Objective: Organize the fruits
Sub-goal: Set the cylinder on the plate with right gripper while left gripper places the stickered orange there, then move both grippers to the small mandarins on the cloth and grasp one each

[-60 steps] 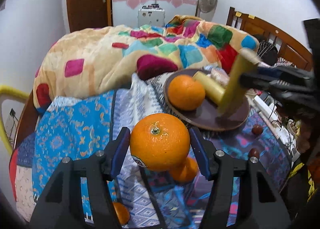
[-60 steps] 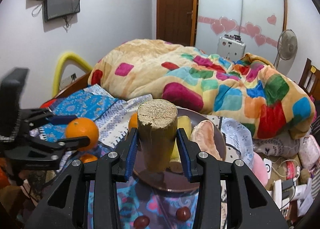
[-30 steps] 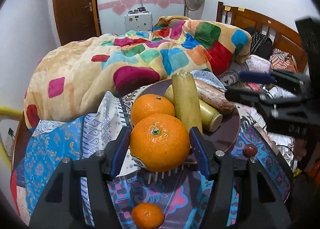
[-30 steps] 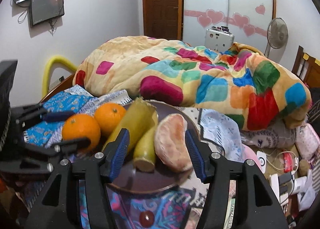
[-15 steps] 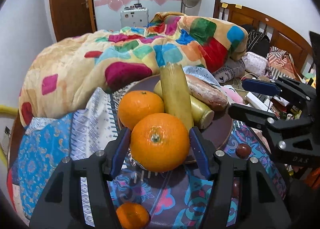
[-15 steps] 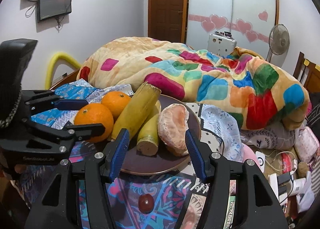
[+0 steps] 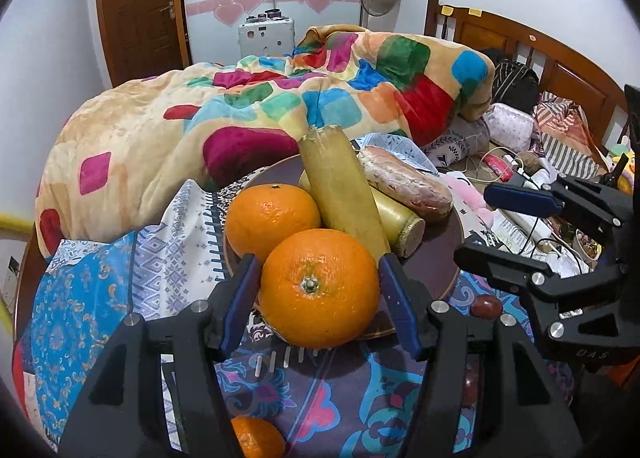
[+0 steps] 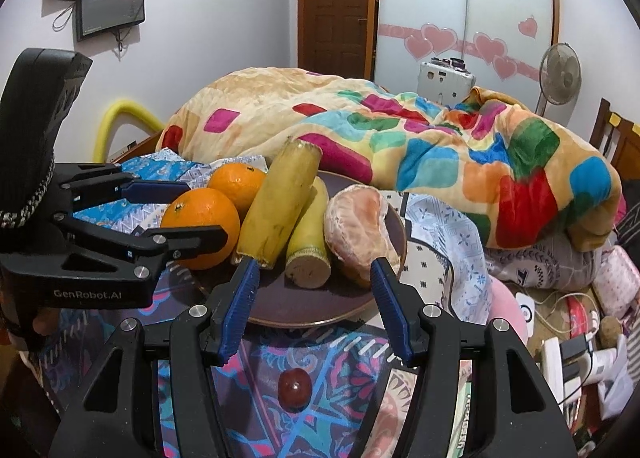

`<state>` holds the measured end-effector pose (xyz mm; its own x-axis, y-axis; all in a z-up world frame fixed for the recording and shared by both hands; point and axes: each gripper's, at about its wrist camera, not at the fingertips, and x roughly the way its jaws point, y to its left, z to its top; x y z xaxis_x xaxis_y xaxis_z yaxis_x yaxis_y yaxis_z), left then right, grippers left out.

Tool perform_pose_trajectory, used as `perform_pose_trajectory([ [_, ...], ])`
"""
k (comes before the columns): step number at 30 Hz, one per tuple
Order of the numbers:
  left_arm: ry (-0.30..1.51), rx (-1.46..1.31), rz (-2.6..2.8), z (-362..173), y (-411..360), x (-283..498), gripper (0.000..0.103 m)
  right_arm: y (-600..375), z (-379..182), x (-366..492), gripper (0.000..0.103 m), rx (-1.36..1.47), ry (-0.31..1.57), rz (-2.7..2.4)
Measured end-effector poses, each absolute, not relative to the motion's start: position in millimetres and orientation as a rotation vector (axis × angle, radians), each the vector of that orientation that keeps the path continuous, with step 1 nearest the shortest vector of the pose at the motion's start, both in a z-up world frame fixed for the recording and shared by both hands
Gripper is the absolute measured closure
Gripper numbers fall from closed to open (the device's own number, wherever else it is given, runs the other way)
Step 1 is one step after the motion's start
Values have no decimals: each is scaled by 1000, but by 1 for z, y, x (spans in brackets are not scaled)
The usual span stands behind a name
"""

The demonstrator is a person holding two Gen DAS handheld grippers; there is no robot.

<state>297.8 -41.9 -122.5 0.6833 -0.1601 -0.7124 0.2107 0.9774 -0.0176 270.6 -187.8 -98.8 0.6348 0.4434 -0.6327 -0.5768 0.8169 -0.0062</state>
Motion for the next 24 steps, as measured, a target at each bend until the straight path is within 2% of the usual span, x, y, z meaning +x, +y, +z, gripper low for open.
perform_pose_trajectory([
  [12, 833, 73, -221, -119, -45, 302, 41, -193, -97, 262, 49, -204, 665, 581],
  [22, 757, 47, -185, -82, -22, 255, 40, -188, -74, 233, 49, -194, 627, 581],
  [24, 736, 41, -170, -75, -14, 240, 37, -185, -68, 224, 49, -192, 617, 589],
])
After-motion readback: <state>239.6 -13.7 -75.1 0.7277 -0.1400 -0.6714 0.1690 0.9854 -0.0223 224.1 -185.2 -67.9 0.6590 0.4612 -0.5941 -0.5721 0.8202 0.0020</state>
